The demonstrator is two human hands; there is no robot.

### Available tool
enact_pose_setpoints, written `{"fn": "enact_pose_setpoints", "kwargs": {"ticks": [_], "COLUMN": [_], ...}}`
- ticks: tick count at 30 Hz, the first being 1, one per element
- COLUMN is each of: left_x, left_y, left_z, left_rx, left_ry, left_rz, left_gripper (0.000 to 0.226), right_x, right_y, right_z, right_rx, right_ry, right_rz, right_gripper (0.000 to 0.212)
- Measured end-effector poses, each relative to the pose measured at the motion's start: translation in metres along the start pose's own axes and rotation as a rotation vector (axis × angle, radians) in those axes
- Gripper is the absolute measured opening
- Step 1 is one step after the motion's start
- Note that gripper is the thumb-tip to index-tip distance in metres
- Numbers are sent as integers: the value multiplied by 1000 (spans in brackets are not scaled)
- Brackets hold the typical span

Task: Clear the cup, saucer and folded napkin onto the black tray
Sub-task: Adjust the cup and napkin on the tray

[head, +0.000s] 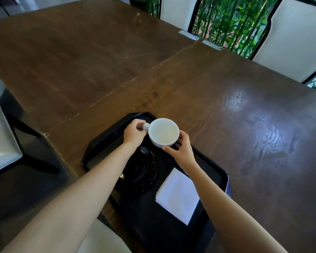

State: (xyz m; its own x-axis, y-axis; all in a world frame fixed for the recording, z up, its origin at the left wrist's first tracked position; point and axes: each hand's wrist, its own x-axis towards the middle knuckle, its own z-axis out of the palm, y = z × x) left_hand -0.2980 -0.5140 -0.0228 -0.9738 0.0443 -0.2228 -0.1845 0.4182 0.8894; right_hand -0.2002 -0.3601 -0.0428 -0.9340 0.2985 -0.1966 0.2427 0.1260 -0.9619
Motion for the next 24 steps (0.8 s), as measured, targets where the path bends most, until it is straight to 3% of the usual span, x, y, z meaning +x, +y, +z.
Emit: {"fn": "enact_pose_setpoints", "kwargs": {"ticks": [17,24], "left_x": [2,-3], "left_y": [3,4], "left_z": [5,-8], "left_rx": [-40,51], "left_ry": [-66,-102], "left_rz": [-16,-62], "left_gripper": [27,49], "right_x": [-17,-23], "right_y": [0,-5], "right_z": [11,9], "right_rx": [30,-70], "right_ry": [132,120], "right_rz": [13,10], "right_gripper": [76,80]}}
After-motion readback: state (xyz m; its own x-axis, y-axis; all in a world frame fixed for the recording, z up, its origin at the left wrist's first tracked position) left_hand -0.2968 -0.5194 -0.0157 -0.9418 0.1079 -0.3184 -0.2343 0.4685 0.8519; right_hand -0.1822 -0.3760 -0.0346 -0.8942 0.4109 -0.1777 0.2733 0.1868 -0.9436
